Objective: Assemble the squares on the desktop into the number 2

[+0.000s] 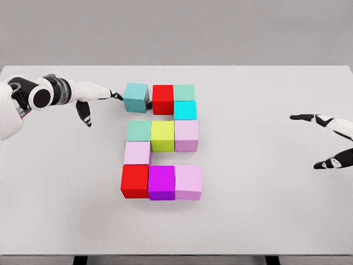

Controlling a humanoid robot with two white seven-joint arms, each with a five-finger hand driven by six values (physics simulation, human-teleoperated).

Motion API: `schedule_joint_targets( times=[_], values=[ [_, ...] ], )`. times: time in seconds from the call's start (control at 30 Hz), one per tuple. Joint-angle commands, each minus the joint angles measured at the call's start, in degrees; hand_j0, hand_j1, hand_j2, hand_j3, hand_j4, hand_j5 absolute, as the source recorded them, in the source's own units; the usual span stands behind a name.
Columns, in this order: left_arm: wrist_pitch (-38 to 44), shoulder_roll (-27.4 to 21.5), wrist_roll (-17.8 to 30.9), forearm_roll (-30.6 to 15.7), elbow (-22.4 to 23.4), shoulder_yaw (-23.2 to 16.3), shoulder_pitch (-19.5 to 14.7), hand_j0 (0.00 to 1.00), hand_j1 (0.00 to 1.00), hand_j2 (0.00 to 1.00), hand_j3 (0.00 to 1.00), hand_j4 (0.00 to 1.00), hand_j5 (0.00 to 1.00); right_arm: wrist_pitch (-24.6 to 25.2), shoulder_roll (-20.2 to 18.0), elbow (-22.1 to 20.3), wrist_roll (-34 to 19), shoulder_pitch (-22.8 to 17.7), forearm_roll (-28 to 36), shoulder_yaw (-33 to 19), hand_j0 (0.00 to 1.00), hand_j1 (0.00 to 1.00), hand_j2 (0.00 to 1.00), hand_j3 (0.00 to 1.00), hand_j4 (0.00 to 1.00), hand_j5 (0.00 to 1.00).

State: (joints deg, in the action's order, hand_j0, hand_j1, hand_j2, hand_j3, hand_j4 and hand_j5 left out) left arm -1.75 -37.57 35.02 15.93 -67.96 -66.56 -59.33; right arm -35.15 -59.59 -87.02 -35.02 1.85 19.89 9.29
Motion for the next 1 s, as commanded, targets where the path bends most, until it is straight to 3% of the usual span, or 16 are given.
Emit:
schedule_joint_targets(
  times=[0.0, 0.6, 0.97],
  values=[
    [0.0, 0.0, 0.0, -0.1, 0.4, -0.1, -0.1, 1.00, 1.00, 1.00, 1.00, 1.00, 1.00, 0.2, 0.0, -2.3, 0.0, -0.3, 0.5, -0.1, 1.00, 1.00, 1.00, 1.00, 1.00, 1.00],
    [0.1, 1.5, 0.0, 0.4, 3.7, -0.4, -0.4, 1.00, 1.00, 1.00, 1.00, 1.00, 1.00, 0.2, 0.2, -2.3, 0.0, -0.7, -0.8, -0.1, 1.00, 1.00, 1.00, 1.00, 1.00, 1.00],
    [0.1, 2.8, 0.0, 0.7, 3.5, -0.3, -0.6, 1.00, 1.00, 1.00, 1.00, 1.00, 1.00, 0.2, 0.3, -3.0, 0.0, -0.5, -0.9, 0.1, 1.00, 1.00, 1.00, 1.00, 1.00, 1.00]
  ],
)
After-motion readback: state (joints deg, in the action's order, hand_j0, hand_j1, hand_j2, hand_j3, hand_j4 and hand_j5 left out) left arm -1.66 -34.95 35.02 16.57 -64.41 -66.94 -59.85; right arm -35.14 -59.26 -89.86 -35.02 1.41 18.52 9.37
